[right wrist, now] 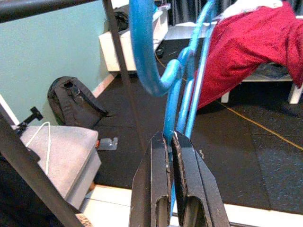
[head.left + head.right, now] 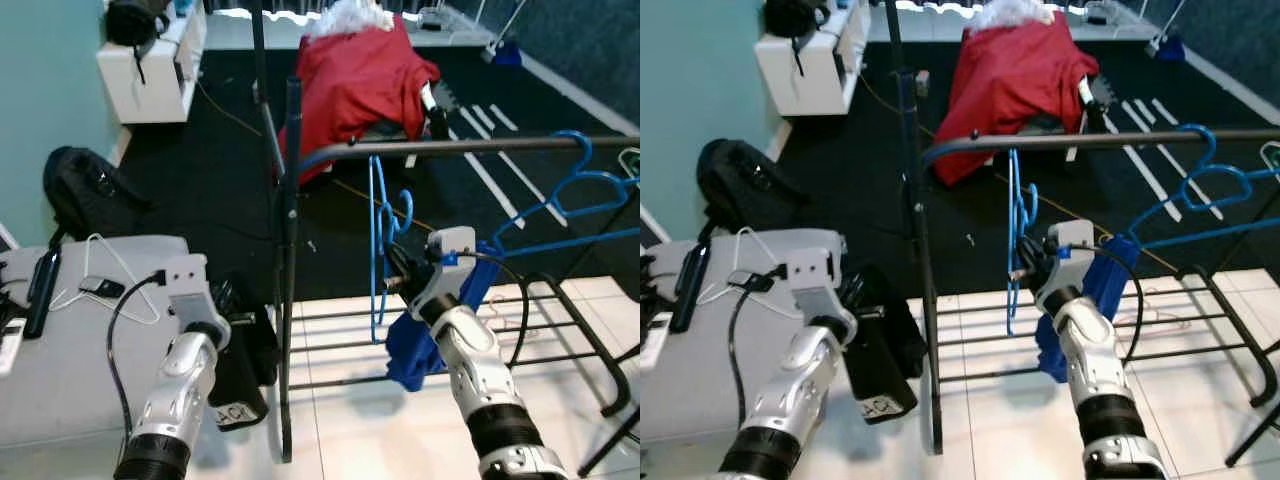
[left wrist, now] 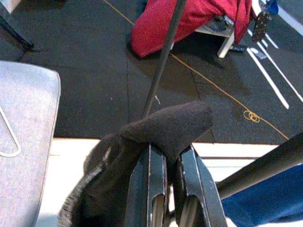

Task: Hang hanger

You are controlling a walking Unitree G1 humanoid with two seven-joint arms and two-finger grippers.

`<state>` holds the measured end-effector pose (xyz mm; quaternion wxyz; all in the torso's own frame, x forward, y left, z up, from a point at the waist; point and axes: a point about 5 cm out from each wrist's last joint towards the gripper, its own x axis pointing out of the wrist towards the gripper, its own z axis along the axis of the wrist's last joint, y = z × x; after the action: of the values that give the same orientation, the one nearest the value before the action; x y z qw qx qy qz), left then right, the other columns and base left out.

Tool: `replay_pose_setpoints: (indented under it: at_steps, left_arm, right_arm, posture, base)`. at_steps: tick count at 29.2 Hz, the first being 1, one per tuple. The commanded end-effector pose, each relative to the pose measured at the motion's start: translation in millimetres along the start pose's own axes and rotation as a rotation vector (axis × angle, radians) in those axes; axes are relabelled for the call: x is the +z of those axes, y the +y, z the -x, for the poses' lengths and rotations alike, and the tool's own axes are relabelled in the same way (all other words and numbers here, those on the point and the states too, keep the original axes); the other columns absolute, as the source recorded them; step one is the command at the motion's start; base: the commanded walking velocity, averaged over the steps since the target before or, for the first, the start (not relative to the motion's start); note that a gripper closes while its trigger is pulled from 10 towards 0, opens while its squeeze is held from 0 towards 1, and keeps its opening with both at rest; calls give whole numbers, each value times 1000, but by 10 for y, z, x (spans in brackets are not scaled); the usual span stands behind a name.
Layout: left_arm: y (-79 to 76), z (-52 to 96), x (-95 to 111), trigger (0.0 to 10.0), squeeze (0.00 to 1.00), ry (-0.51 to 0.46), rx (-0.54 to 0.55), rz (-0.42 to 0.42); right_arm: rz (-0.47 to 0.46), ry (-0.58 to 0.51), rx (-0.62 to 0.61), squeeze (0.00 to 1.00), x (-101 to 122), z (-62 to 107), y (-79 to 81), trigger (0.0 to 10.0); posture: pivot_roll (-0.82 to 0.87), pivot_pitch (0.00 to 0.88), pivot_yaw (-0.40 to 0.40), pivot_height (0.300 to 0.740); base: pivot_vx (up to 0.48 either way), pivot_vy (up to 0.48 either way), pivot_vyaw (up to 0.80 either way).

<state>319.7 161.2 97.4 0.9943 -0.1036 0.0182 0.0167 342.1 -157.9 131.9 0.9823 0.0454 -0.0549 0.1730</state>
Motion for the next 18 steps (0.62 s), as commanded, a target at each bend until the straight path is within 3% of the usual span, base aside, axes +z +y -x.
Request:
replay_pose_setpoints:
  at_steps: [1, 3, 6, 11, 15, 18]
  left_arm:
    - [23, 14, -10, 10000, 0, 1, 10, -8]
    - [22, 14, -11, 10000, 0, 1, 11, -7]
    - [20, 14, -11, 10000, 0, 3, 4, -12]
    - [13, 14, -3, 10000, 0, 0, -5, -18]
    - [-21, 10, 30, 10000, 0, -15, -28, -35]
    - [-26, 14, 30, 10000, 0, -16, -29, -35]
  right_arm:
    - [-20, 30, -33, 0, -24, 3, -36, 10000]
    - [-10, 38, -53, 0, -1, -12, -71, 10000]
    - [-29, 5, -75, 0, 268, -133, -190, 10000]
    - [-46, -12, -67, 0, 384, -184, -222, 10000]
    - [-43, -71, -51, 0, 636, -271, -253, 10000]
    - [-33, -86, -49, 0, 666, -274, -226, 10000]
  posture:
    - [-87, 96, -42, 740]
    - [-87, 96, -42, 740]
    - [-87, 96, -42, 740]
    - [-92, 98, -37, 740]
    - [-90, 97, -46, 740]
    - [-93, 97, -49, 740]
  base:
    - [0, 0, 0]
    - [0, 0, 0]
    - [0, 0, 0]
    - [0, 0, 0]
    - [0, 0, 0]
    - [0, 0, 0]
